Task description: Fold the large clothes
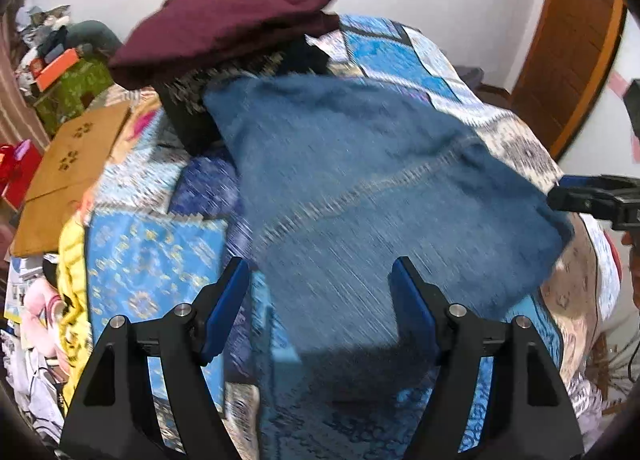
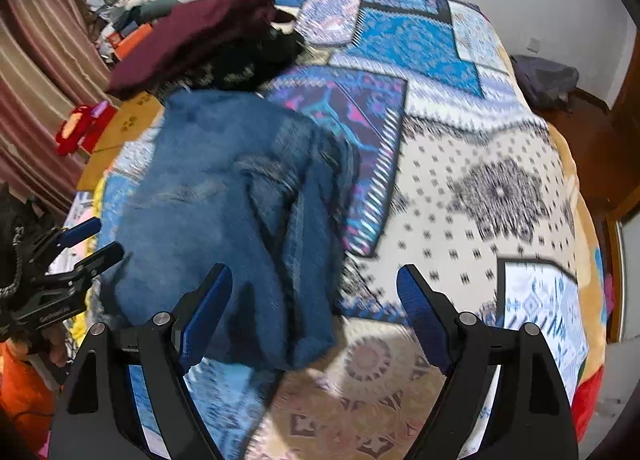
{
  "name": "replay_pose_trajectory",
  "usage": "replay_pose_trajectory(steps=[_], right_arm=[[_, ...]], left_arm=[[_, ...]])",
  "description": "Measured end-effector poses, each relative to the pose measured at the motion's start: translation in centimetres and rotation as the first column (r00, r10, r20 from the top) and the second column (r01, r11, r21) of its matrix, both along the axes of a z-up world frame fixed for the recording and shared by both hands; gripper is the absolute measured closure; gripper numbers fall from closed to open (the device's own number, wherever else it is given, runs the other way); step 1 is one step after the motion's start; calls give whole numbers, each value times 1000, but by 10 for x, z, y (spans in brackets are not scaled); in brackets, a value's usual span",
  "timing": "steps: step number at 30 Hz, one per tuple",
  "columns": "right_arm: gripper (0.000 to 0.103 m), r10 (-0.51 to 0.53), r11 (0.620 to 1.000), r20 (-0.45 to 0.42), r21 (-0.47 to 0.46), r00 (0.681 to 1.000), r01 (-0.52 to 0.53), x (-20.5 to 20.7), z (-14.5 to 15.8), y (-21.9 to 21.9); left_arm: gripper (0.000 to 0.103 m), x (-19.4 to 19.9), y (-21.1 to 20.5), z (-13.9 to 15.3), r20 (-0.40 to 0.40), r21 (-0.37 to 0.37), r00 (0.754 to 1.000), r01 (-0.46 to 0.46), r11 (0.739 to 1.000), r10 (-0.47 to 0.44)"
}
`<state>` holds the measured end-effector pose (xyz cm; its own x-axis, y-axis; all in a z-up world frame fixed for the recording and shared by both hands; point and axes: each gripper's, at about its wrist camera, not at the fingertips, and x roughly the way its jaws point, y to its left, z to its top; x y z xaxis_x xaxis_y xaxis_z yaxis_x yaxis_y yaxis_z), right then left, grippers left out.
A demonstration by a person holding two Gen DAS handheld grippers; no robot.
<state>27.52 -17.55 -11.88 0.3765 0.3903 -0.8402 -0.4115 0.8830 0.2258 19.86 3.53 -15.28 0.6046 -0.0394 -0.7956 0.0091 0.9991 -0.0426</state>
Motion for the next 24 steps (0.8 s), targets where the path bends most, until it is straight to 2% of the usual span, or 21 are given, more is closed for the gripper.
replay_pose_trajectory(steps=[3, 7, 9, 12, 16, 18, 21, 22, 24], right_arm=[[21, 42, 998, 24, 36, 999, -43, 5, 10, 15], [21, 116, 993, 51, 6, 992, -116, 17, 5, 39], [21, 142, 990, 33, -1, 989, -142, 26, -4, 47], [21, 162, 987, -31, 3, 986, -162, 37, -21, 52], [21, 127, 992, -109, 12, 986, -127, 54, -47, 39], [21, 130, 990, -163, 78, 978, -118, 60, -54, 30], [19, 142, 980, -253, 171, 957, -100, 71, -69, 19], [18, 147, 978, -272, 186, 951, -98, 74, -71, 19], [16, 161, 972, -309, 215, 937, -96, 81, -78, 19]], left_arm=[[30, 10, 15, 9, 24, -9, 999, -44, 999, 44], [30, 24, 32, 12, 40, 18, 995, -89, 996, 88], [30, 28, 36, 7, 29, 19, 995, -95, 995, 95], [30, 34, 41, -4, -7, -22, 995, -95, 995, 95], [30, 45, 48, -33, -100, -156, 992, -91, 983, 76], [28, 50, 52, -40, -116, -236, 991, -96, 967, 70], [28, 62, 60, -52, -170, -360, 984, -107, 927, 48], [27, 68, 63, -59, -193, -409, 981, -112, 906, 34], [24, 77, 68, -68, -225, -462, 974, -122, 878, 18]])
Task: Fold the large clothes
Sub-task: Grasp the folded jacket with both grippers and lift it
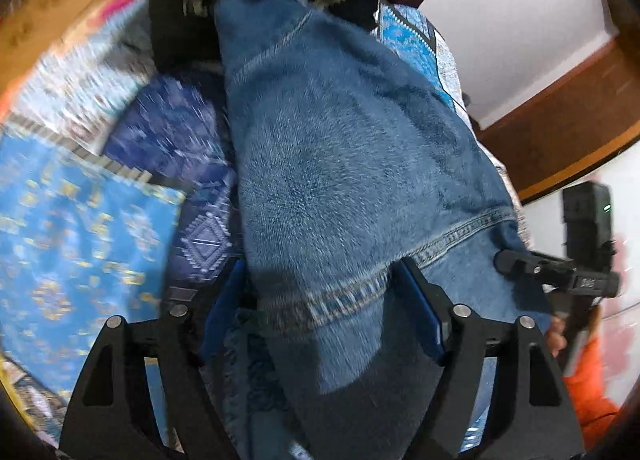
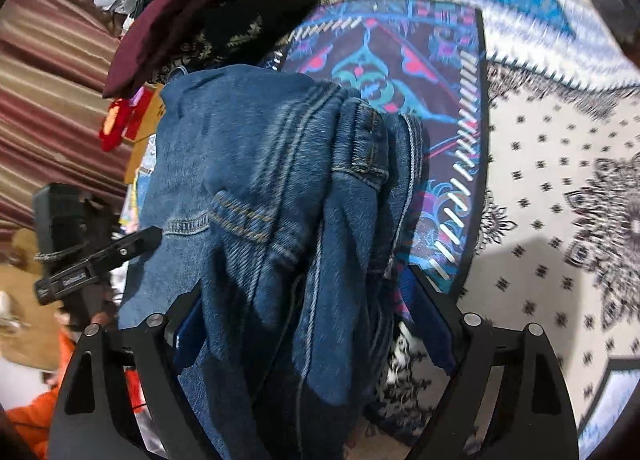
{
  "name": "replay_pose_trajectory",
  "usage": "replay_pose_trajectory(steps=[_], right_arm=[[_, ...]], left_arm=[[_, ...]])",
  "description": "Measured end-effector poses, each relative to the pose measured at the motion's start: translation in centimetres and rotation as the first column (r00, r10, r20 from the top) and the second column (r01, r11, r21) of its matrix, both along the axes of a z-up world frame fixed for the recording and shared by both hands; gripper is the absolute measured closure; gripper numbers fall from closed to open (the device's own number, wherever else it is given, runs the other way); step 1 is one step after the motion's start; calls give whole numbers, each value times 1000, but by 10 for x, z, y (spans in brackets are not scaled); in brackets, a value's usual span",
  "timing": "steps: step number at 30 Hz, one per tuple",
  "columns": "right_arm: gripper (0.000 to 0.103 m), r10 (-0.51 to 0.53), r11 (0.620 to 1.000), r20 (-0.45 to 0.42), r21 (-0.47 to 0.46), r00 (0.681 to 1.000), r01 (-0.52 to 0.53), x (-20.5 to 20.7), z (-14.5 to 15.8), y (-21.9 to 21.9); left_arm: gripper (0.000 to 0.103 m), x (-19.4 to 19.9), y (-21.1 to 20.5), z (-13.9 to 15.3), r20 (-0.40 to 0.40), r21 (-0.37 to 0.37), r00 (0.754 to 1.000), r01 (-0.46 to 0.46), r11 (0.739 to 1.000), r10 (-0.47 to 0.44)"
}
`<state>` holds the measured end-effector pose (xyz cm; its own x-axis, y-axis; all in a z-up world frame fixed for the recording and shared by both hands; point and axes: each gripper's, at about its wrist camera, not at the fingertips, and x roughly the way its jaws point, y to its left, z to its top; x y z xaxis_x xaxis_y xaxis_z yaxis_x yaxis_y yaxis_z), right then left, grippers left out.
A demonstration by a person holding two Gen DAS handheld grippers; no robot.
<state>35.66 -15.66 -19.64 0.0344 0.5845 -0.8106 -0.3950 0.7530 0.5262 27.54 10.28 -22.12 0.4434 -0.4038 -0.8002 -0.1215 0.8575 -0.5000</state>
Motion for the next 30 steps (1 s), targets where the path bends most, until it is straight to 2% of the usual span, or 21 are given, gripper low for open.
replay_pose_trajectory(steps=[3, 7, 13, 14, 16, 18, 21, 25, 30], right_arm=[[13, 15, 999, -46, 38, 999, -13, 11, -9, 3], [13, 6, 998, -81, 60, 997, -1, 27, -16, 11], [13, 23, 997, -102, 79, 994, -15, 34, -16, 23], [15, 16, 996, -110, 85, 994, -6, 36, -16, 23], [27, 1, 996, -133, 93, 991, 12, 33, -17, 19], [36, -11, 996, -138, 89, 990, 24, 32, -16, 16], [50, -27, 997, -94, 65, 995, 33, 22, -4, 15], [65, -39, 998, -40, 53, 998, 41, 10, 18, 15], [70, -32, 997, 19, 71, 999, 31, -13, 52, 15]], left_arm=[[22, 13, 10, -13, -44, -110, 999, -5, 994, 0], [22, 26, 15, -25, -73, -205, 997, -1, 979, -14], [21, 45, 11, -31, -51, -233, 997, 38, 972, -52], [21, 47, 11, -32, -53, -239, 997, 37, 970, -51], [21, 51, 11, -31, -55, -247, 997, 36, 968, -51], [26, 55, 10, -31, -54, -251, 997, 34, 967, -49], [39, 52, 8, -25, -48, -249, 998, 31, 968, -44], [51, 43, -3, -3, -22, -171, 999, 26, 985, -30], [63, 24, -15, 40, 63, -96, 997, 58, 994, -52]])
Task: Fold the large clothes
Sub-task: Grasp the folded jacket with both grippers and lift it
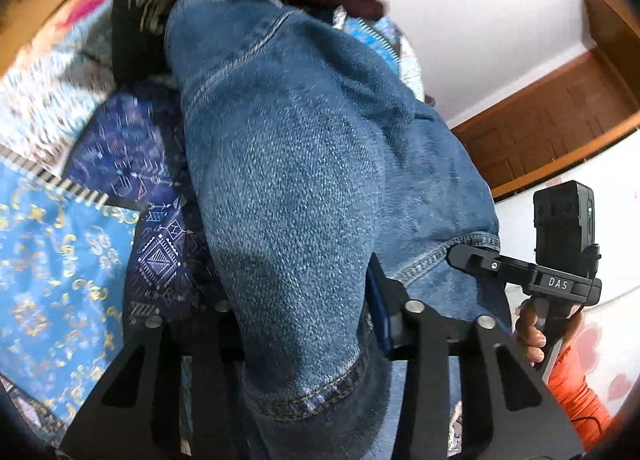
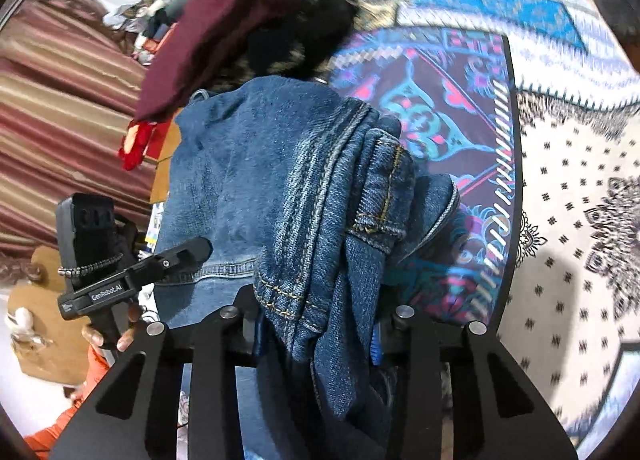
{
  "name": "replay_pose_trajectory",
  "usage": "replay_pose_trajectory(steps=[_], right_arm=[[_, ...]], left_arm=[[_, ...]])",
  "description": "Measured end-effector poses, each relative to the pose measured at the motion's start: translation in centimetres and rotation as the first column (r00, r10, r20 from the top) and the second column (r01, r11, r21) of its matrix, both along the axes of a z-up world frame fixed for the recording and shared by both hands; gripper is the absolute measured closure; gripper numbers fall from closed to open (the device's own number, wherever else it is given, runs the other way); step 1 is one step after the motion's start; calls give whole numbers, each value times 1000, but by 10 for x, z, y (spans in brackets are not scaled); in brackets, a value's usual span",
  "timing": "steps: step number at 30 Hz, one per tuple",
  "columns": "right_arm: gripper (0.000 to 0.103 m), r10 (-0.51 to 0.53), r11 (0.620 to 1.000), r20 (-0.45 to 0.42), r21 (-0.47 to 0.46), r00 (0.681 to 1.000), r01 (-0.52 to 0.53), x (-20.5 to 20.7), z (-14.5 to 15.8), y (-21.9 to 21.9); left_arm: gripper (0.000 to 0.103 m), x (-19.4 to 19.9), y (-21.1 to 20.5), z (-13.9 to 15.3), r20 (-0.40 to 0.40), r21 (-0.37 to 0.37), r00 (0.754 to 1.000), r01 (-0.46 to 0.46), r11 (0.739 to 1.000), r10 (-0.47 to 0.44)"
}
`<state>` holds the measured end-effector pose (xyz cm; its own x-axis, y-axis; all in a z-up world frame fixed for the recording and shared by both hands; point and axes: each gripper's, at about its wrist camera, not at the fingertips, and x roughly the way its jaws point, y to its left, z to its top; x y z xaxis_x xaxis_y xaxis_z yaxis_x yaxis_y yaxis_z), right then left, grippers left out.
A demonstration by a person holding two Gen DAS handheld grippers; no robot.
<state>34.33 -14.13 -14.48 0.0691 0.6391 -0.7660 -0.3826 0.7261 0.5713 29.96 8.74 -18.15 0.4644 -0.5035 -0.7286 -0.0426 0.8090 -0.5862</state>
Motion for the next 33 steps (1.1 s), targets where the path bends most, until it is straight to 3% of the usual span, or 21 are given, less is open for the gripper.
replay_pose_trajectory(steps=[8, 12, 15, 21, 26, 29, 33], right_arm=[[71, 37, 999, 148, 20, 988, -40, -37, 70, 18], [71, 36, 997, 231, 53, 972, -50, -36, 112, 35], [71, 30, 996, 299, 75, 954, -55, -30, 142, 52], [71, -14, 993, 395, 116, 918, -35, 3, 187, 87], [70, -62, 986, 414, 167, 908, -9, 56, 205, 115], [70, -79, 985, 415, 172, 906, 7, 94, 202, 132], [70, -97, 986, 389, 161, 916, 36, 143, 183, 155]], left_arm=[[66, -38, 4, 86, 162, 89, 987, -20, 996, 5], [66, -58, 20, 134, 261, 119, 965, -60, 991, 27], [66, -52, 32, 172, 332, 150, 943, -90, 985, 36], [66, -10, 72, 238, 432, 130, 899, -137, 982, 68], [66, 41, 106, 268, 467, 165, 881, -172, 971, 77], [66, 75, 121, 274, 465, 189, 882, -184, 965, 78], [66, 132, 140, 258, 432, 214, 898, -195, 957, 86]])
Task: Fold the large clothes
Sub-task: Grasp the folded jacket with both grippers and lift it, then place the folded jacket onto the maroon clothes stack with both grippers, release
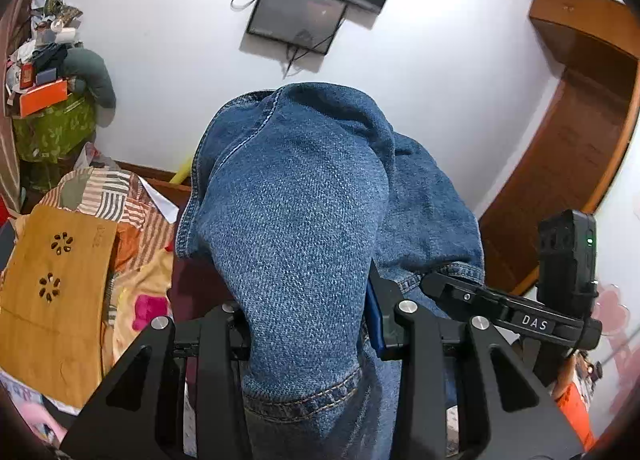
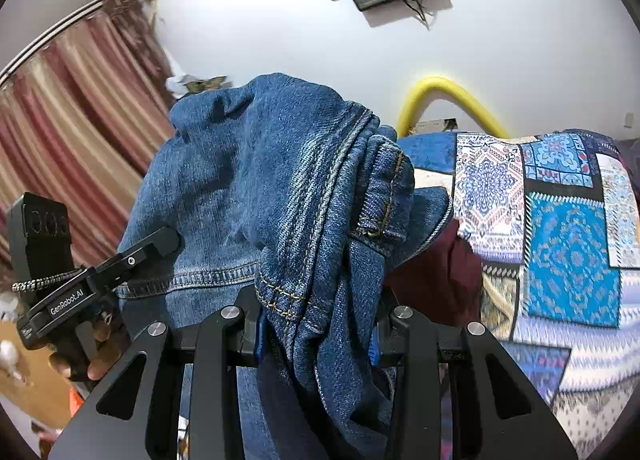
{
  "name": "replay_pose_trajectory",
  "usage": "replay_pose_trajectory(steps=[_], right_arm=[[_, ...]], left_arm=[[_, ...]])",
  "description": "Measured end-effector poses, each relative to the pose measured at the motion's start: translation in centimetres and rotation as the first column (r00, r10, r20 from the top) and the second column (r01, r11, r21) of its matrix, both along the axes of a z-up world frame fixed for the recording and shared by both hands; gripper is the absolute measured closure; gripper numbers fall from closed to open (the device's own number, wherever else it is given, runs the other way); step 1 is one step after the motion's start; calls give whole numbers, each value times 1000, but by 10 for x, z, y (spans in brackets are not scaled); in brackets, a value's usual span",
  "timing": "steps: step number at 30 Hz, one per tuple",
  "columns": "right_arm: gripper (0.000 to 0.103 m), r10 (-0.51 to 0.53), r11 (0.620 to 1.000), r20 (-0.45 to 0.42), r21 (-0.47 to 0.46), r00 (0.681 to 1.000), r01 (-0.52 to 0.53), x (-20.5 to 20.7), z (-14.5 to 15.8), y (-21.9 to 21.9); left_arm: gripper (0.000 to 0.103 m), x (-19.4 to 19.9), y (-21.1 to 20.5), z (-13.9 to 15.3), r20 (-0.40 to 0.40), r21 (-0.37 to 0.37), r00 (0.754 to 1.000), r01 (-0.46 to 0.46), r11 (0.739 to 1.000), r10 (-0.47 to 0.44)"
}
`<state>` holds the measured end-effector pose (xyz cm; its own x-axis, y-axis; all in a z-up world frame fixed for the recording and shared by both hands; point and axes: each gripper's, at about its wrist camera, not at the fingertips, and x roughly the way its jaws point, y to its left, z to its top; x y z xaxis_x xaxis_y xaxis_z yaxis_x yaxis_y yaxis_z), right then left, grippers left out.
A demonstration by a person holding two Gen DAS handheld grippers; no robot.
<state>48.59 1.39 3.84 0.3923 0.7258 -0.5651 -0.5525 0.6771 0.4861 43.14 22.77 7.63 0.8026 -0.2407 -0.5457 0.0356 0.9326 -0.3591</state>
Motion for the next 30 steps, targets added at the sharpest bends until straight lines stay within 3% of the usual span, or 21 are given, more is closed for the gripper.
replay_pose_trajectory(steps=[5, 9, 12, 14, 19, 24, 30], right_arm=[[69, -23, 999, -115, -44, 993, 18, 54, -49, 22], [65, -63, 983, -211, -182, 976, 25, 84, -109, 39], [62, -75, 979, -196, -202, 978, 34, 81, -116, 36], [60, -70, 977, -175, -210, 982, 32, 74, -109, 32], [60, -93, 957, -118, -283, 989, 56, 54, -88, 23], [60, -138, 966, -82, -230, 987, 116, 37, -64, -6], [60, -135, 984, -21, -122, 991, 132, -8, -14, -46]], left_arm=[[64, 67, 30, -60, -126, -7, 992, -26, 1000, 25], [59, 105, 42, -129, -292, 2, 955, -57, 998, 55], [51, 104, 37, -148, -269, 97, 961, -45, 994, 70], [46, 96, 31, -145, -230, 150, 970, -49, 987, 83], [46, 77, 19, -128, -239, 247, 963, -61, 967, 122], [46, 38, 13, -87, -189, 233, 969, -113, 966, 159], [46, -29, -6, -24, -53, 199, 988, -130, 971, 143]])
